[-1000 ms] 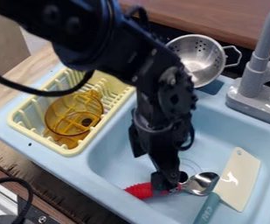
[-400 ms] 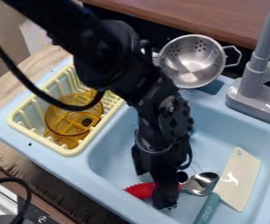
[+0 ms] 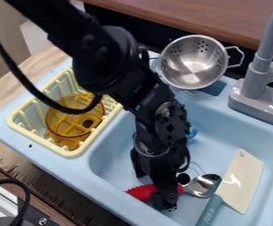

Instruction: Moved the spoon to the left side of the sink

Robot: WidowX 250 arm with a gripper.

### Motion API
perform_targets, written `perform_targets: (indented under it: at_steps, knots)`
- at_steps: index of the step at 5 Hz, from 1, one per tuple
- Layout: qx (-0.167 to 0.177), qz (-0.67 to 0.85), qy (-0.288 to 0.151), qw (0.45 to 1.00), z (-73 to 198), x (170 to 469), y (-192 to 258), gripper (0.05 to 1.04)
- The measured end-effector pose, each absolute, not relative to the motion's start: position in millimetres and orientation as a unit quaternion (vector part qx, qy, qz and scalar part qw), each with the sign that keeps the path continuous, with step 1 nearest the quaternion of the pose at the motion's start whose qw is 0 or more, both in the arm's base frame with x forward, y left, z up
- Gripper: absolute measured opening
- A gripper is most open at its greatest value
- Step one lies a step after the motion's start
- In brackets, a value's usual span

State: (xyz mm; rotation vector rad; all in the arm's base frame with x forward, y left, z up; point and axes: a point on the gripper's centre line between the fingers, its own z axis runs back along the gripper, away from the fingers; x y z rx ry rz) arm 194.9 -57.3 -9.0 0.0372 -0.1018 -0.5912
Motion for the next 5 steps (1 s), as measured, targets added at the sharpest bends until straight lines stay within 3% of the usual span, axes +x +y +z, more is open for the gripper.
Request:
perform_targets:
  at_steps: [2, 4, 5]
  knots:
    - [0.032, -0.295, -0.061, 0.953, -12.3, 197.7, -59.0, 0.954]
    - [0.041, -0.301, -0.059, 0.951, -13.1, 194.9, -60.4, 0.452]
    - [0.041, -0.296, -0.048, 0.953, -12.7, 191.8, -59.2, 0.366]
